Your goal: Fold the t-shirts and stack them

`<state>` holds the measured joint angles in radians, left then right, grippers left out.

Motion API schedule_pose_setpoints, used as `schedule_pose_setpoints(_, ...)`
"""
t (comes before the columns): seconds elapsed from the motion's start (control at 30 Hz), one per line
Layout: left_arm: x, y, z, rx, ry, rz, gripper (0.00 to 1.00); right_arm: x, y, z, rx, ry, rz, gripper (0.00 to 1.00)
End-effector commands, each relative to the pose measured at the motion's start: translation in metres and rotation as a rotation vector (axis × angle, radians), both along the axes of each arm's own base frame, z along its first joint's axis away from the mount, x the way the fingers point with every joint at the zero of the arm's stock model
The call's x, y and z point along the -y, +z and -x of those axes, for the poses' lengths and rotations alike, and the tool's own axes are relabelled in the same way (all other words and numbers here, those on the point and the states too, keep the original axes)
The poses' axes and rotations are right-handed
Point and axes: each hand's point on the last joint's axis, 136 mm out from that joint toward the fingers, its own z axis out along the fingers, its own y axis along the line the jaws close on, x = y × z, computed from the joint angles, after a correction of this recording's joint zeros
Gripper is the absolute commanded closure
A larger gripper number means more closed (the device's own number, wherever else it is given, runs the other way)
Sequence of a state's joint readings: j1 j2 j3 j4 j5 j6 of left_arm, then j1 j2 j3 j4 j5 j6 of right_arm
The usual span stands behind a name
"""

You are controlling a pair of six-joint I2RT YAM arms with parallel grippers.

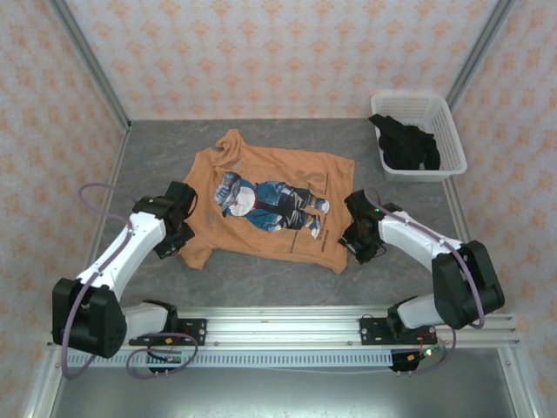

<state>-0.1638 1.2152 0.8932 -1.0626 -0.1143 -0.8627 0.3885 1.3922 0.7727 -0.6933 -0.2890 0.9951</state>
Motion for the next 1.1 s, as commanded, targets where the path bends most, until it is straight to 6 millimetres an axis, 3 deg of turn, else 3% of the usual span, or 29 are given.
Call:
schedule_pose_setpoints(0.0,-0.011,0.001,0.017,-0.042,-0.018,-0.066,1.0,-0.003,0.008,-0.014,0.059,-0.041,-0.032,0.55)
schedule_pose_setpoints(0.17,-0.01,-0.001,0.017,-0.038,-0.014,-0.059,1.0,-0.003,0.02,-0.047,0.178,0.009,-0.055,0.55)
schedule_pose_setpoints(0.37,-0.008,0.0,0.011,-0.036,-0.018,-0.053,1.0,0.0,0.004,-0.045,0.112,0.088,-0.014,0.53)
schedule_pose_setpoints(0.5,-0.006,-0.003,0.01,-0.038,-0.013,-0.044,1.0,-0.003,0.0,-0.06,0.133,0.135,-0.003,0.62)
schedule_pose_setpoints(0.8,-0.005,-0.004,0.007,-0.04,-0.017,-0.039,1.0,0.01,-0.021,-0.058,0.059,0.167,0.06,0.8)
schedule_pose_setpoints(1.07,-0.005,-0.003,0.004,-0.04,-0.02,-0.042,1.0,0.015,-0.013,-0.06,0.069,0.153,0.083,0.98)
